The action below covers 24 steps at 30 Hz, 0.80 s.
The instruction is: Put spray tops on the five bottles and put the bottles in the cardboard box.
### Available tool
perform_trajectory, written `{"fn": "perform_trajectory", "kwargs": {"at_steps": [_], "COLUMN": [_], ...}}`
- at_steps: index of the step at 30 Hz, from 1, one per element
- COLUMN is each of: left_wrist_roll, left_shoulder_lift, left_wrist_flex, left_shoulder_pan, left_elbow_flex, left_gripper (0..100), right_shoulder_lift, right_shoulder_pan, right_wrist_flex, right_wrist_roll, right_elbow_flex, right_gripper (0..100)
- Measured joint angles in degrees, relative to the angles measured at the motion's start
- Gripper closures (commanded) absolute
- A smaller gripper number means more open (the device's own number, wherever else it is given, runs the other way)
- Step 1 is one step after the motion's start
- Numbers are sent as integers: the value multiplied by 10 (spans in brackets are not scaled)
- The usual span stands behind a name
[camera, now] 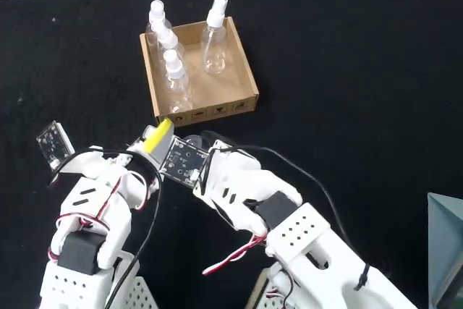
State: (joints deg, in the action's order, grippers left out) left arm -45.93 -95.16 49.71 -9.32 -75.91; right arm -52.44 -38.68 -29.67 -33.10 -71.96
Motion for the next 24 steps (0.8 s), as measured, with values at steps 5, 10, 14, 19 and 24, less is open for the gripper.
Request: {"fn": "perform_trajectory", "kwargs": {"at_steps": [5, 10, 14, 19, 24], "left_wrist_roll": [4, 6, 6, 6, 6], "left_shoulder_lift": [0, 0, 0, 0, 0], "left_wrist_flex": [0, 1, 8, 27, 27], "left_shoulder_pan": [0, 0, -20, -40, -40], "left_elbow_flex": [0, 0, 0, 0, 0], "left_gripper": [802, 802, 802, 798, 797], "right_shoulder_lift": [0, 0, 0, 0, 0], "right_shoulder_pan": [2, 3, 16, 20, 20], "right_wrist_flex": [0, 1, 25, 32, 62], "right_wrist_roll": [0, 0, 0, 0, -1], "right_elbow_flex": [0, 0, -1, -9, -22], "right_gripper": [861, 861, 861, 861, 861]}}
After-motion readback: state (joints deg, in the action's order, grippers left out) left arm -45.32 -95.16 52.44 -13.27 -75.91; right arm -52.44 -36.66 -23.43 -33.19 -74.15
